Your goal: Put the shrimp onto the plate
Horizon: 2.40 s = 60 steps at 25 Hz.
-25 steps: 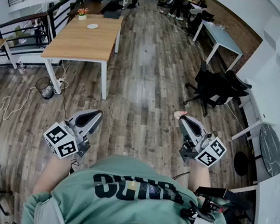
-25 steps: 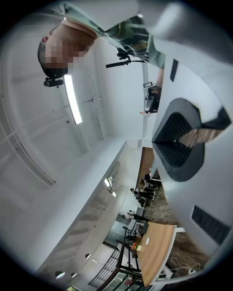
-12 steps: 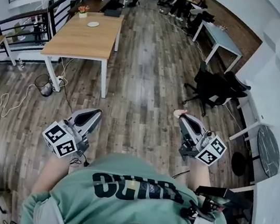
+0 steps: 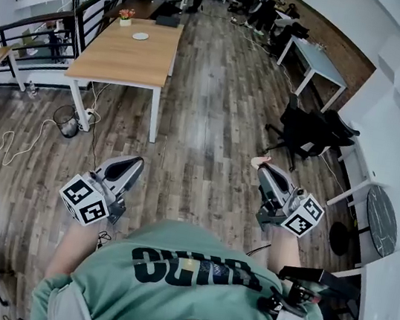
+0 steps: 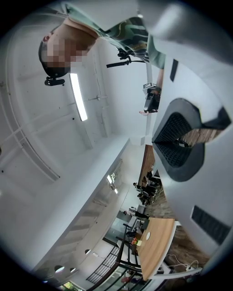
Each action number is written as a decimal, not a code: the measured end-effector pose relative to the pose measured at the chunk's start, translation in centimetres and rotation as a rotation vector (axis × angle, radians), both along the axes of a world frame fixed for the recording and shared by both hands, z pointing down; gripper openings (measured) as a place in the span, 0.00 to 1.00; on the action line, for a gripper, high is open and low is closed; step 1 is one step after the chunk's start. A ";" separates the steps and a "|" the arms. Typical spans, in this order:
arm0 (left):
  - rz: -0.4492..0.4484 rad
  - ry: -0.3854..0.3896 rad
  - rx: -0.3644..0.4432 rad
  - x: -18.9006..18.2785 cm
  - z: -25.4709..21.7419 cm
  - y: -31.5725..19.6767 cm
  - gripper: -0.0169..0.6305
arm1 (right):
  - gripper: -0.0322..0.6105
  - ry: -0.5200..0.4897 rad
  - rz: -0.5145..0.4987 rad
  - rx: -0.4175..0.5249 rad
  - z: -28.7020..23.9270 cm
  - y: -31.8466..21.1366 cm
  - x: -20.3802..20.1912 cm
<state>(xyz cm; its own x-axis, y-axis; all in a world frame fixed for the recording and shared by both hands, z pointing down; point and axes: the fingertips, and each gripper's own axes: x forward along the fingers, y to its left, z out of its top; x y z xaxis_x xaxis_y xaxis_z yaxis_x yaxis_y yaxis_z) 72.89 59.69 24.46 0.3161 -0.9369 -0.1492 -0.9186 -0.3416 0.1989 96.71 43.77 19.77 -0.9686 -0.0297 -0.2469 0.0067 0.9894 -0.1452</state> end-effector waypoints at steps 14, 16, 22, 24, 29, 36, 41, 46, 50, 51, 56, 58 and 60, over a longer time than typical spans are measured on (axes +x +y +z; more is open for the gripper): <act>0.029 0.045 0.004 -8.8 1.6 4.5 0.03 | 0.10 0.063 0.035 -0.002 0.2 4.5 -8.4; 0.042 0.058 0.001 -9.3 2.0 4.3 0.03 | 0.11 0.081 0.043 -0.004 0.3 4.6 -8.9; 0.070 0.089 -0.009 -9.8 3.9 3.2 0.03 | 0.10 0.115 0.057 0.005 0.9 4.3 -9.5; 0.076 0.088 -0.019 -9.2 4.4 2.2 0.03 | 0.10 0.113 0.057 0.005 1.3 3.4 -9.0; 0.064 0.053 -0.039 -5.6 4.2 -2.6 0.03 | 0.11 0.074 0.033 -0.004 2.0 -1.6 -5.6; 0.025 0.000 -0.041 2.3 2.0 -11.9 0.03 | 0.11 0.026 -0.035 0.005 2.5 -12.1 0.5; -0.007 -0.018 -0.055 7.7 1.5 -18.1 0.03 | 0.10 0.014 -0.085 -0.009 3.4 -19.1 4.7; -0.025 -0.035 -0.088 10.6 1.8 -22.1 0.03 | 0.11 -0.004 -0.122 -0.039 4.6 -23.9 6.6; -0.047 -0.044 -0.110 10.3 2.0 -23.7 0.03 | 0.11 -0.018 -0.152 -0.057 5.5 -25.9 5.9; -0.052 -0.043 -0.113 9.9 2.2 -24.0 0.03 | 0.11 -0.019 -0.156 -0.062 5.8 -26.2 5.4; -0.039 -0.019 -0.118 7.0 3.3 -25.8 0.03 | 0.11 0.006 -0.156 -0.077 7.1 -27.7 2.4; -0.013 -0.009 -0.110 5.2 3.8 -26.5 0.03 | 0.10 0.017 -0.134 -0.070 7.2 -28.0 0.9; 0.015 0.005 -0.093 2.7 4.1 -27.0 0.03 | 0.10 0.023 -0.104 -0.061 6.9 -28.2 -1.2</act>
<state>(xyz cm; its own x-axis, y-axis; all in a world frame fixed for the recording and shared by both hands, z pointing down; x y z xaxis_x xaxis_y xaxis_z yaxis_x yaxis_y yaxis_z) 75.56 32.67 28.53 0.3296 -0.9420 -0.0635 -0.9124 -0.3351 0.2351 95.46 15.57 26.65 -0.9725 0.0572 -0.2256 0.1050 0.9729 -0.2059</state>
